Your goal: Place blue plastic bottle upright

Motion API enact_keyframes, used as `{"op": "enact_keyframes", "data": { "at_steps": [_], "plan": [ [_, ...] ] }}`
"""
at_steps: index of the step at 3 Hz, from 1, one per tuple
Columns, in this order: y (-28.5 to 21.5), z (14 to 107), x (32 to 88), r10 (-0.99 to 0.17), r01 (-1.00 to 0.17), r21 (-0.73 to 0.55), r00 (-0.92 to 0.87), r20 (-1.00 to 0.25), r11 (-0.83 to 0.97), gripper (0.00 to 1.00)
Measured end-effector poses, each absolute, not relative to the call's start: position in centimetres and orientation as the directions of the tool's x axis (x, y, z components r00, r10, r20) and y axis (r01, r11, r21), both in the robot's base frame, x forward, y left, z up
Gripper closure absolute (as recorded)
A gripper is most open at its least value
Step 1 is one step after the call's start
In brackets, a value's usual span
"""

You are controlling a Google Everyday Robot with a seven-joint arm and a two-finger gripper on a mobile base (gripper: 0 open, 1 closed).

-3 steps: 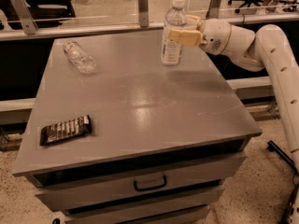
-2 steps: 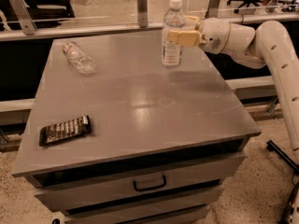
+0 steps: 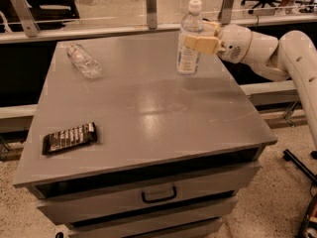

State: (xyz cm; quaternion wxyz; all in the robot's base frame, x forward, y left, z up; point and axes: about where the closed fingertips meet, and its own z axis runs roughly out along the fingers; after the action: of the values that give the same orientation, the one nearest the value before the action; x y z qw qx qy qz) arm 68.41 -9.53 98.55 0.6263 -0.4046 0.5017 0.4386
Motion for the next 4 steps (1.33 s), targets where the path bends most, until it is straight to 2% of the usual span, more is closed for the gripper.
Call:
{"op": "enact_keyframes", "data": {
  "at_steps": [2,3,4],
  "plan": [
    [-12.1,97.1,67.8,0.210,-0.939,-0.028,0.105,-0.972,0.343,0.36],
    [-13.3,96.5,67.5,0.173,-0.937,-0.035,0.101,-0.980,0.348,0.12],
    [-14.3,95.8,67.1,0.123,-0.937,-0.045,0.093,-0.988,0.348,0.00]
  ]
}}
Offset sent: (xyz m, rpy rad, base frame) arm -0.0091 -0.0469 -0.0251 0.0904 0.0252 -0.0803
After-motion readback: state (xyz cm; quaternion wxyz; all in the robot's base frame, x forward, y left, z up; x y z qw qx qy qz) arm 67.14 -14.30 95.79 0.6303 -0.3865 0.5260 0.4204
